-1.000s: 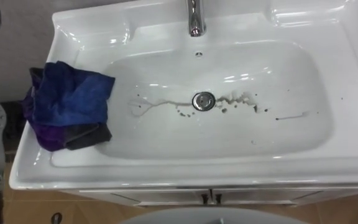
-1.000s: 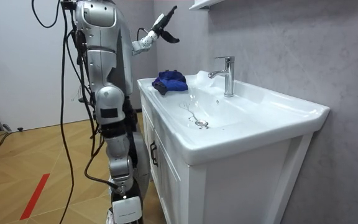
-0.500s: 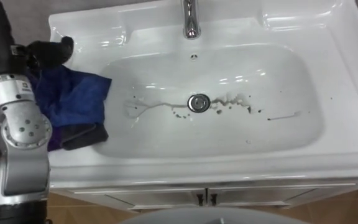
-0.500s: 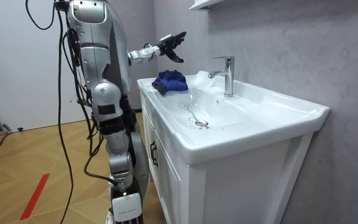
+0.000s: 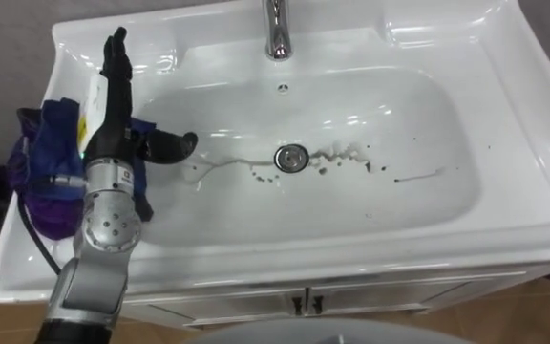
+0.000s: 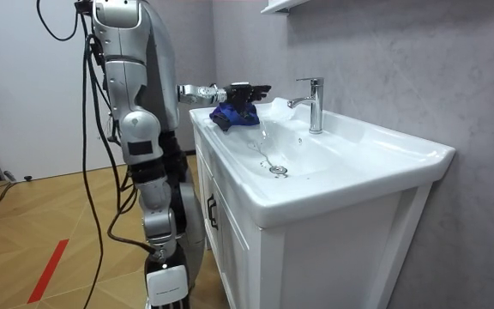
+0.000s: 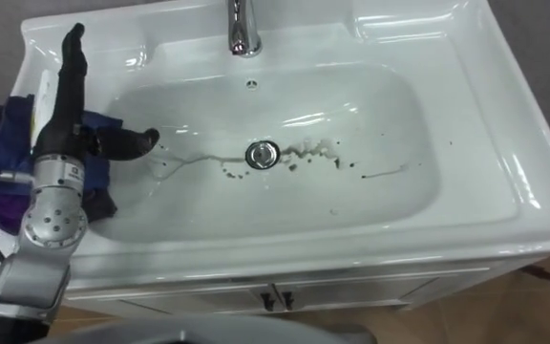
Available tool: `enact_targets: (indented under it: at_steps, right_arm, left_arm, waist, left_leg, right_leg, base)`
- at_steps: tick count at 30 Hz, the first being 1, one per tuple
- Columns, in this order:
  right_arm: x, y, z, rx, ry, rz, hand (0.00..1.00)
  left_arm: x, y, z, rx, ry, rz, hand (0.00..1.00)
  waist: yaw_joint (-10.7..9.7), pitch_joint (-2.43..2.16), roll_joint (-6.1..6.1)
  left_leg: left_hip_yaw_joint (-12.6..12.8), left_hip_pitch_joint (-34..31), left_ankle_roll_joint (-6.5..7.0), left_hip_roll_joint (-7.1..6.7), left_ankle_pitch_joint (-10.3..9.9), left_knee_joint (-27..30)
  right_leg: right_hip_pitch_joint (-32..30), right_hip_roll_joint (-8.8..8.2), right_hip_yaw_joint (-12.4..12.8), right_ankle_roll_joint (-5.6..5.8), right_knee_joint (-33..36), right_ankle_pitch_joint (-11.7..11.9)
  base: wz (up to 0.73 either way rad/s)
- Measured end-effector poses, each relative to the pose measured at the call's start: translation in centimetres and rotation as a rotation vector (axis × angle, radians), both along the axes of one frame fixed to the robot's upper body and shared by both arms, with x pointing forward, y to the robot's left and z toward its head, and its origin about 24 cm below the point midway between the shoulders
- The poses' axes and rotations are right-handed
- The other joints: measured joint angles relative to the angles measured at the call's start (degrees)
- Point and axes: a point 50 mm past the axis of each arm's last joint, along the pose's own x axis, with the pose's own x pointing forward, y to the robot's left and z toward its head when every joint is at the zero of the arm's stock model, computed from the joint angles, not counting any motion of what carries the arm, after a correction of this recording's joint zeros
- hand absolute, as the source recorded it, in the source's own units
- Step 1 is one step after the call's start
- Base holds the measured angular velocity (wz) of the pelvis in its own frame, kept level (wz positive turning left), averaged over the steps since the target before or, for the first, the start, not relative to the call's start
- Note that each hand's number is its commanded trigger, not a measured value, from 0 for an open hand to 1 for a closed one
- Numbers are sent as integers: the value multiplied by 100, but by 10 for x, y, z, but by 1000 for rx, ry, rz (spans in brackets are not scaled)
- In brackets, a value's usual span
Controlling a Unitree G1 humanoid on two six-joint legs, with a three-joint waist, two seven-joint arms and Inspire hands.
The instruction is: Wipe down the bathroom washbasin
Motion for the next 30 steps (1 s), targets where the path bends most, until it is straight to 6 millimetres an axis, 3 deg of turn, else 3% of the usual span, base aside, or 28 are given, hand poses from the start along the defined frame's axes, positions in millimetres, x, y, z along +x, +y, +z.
enact_targets:
  at_steps: [9,24,30]
  right_arm:
    - [3,1,0,11,-7,-1,0]
    - [2,1,0,-1,-2,6,0]
    - [2,1,0,-2,-3,1,0]
  left_arm:
    - [0,0,1,31,-2,-3,0]
    - [-3,6,12,332,-76,24,0]
    - [-15,15,2,350,-25,68,0]
  waist:
    - [20,-5,41]
    - [34,-23,21]
    - [44,-21,19]
  left_leg:
    - [35,-6,0,5,0,0]
    - [48,-66,0,6,0,59]
    - [33,-60,-1,6,0,4]
  right_leg:
    - [-37,1,15,-4,0,1]
    - [-90,5,52,-15,3,8]
    - [-42,7,-5,-14,-2,10]
  base:
    - [0]
    - [-1]
    - [5]
